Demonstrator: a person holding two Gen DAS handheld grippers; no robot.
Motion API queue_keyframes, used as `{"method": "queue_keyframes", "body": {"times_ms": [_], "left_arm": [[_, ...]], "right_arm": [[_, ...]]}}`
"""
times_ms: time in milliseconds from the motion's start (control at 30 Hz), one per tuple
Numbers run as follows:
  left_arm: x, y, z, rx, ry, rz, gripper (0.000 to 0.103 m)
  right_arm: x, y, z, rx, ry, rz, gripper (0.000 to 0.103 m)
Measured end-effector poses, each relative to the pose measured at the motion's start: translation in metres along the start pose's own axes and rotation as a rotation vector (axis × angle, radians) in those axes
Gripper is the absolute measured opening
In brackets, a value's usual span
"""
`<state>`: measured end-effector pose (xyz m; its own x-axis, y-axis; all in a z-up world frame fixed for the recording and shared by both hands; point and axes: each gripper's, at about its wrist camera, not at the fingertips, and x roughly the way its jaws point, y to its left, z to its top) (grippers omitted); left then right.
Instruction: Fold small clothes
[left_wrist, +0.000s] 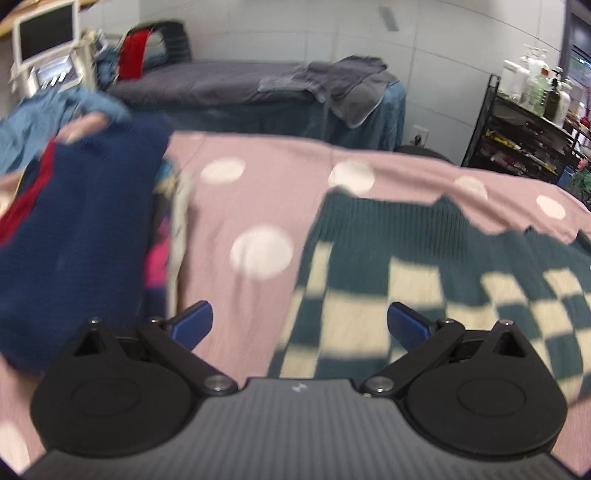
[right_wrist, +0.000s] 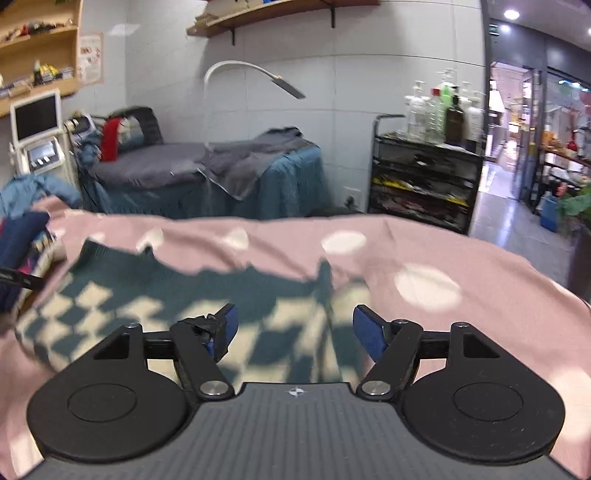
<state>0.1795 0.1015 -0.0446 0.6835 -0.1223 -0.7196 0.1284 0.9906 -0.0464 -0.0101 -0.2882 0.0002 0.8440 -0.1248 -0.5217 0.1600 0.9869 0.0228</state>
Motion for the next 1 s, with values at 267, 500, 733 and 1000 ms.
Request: {"method": "queue_keyframes", "body": {"times_ms": [267,500,733,1000], "left_arm": [[-0.001,0.008,-0.055,-0.006,0.068,-0.070,0.096],[0.022,-0.001,-0.056,-0.003,0.062,-0.127,0.066],[0.019,0.006,-0.043,-0.029,0.042,-0.167,0.018],[-0.017,0.004,-0.031,0.107,0.033,-0.116,0.012]], "right_arm": [[0.009,0.008,-0.037,-0.090,0.084,-0.051,0.103],[0.036,0.011,-0.034,-0.104,0.131,0.004,0.074],[0.019,0.012,-0.021,-0.086,0.111,0.037,0.022],[-0.029,0.001,-0.016,-0.128,0.235,0.083,0.022]]}}
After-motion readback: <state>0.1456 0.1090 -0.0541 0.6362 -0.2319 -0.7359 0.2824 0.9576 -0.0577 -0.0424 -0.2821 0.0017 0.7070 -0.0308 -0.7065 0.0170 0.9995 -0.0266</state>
